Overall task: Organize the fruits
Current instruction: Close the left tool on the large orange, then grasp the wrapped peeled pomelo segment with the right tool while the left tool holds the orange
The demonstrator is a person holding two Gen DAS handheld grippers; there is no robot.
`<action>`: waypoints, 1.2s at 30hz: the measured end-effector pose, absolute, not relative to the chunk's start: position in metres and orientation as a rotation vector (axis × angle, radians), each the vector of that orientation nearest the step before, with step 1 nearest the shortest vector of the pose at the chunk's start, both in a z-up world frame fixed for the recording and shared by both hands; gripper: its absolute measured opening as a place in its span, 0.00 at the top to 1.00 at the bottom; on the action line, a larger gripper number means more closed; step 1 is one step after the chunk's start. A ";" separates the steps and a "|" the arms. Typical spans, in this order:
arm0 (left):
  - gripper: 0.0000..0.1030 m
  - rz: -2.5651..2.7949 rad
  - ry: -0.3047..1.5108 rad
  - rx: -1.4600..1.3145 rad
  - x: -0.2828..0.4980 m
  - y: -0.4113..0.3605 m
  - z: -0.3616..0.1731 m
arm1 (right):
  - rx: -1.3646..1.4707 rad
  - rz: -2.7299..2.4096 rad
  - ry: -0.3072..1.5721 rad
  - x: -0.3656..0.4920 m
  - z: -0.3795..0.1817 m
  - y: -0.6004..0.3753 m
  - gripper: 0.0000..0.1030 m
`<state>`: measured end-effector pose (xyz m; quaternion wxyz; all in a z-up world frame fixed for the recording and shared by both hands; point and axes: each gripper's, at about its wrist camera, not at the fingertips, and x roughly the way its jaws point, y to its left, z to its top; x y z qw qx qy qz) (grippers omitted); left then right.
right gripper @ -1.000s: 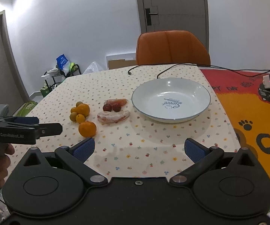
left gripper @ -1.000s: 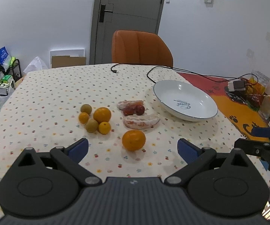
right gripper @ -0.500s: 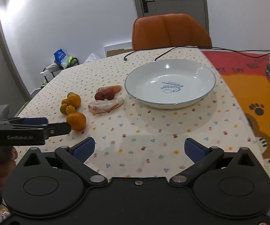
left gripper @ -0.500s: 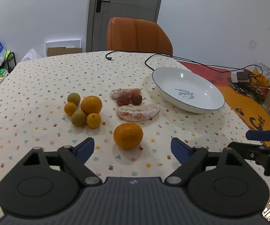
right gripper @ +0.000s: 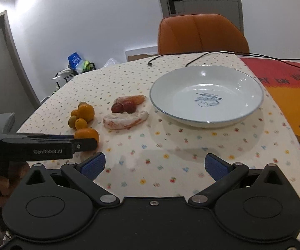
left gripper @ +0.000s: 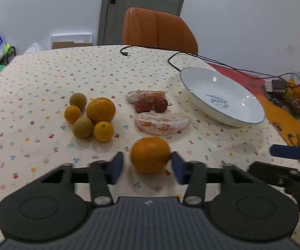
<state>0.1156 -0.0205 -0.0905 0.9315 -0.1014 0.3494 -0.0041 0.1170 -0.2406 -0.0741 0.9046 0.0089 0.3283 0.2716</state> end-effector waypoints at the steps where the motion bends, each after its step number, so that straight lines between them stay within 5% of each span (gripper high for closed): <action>1: 0.61 -0.003 0.714 -0.210 0.117 -0.020 -0.090 | 0.021 0.567 0.675 0.119 -0.075 -0.238 0.00; 36: 0.61 0.132 0.698 -0.218 0.101 0.073 -0.078 | -0.026 0.595 0.708 0.170 -0.091 -0.148 0.12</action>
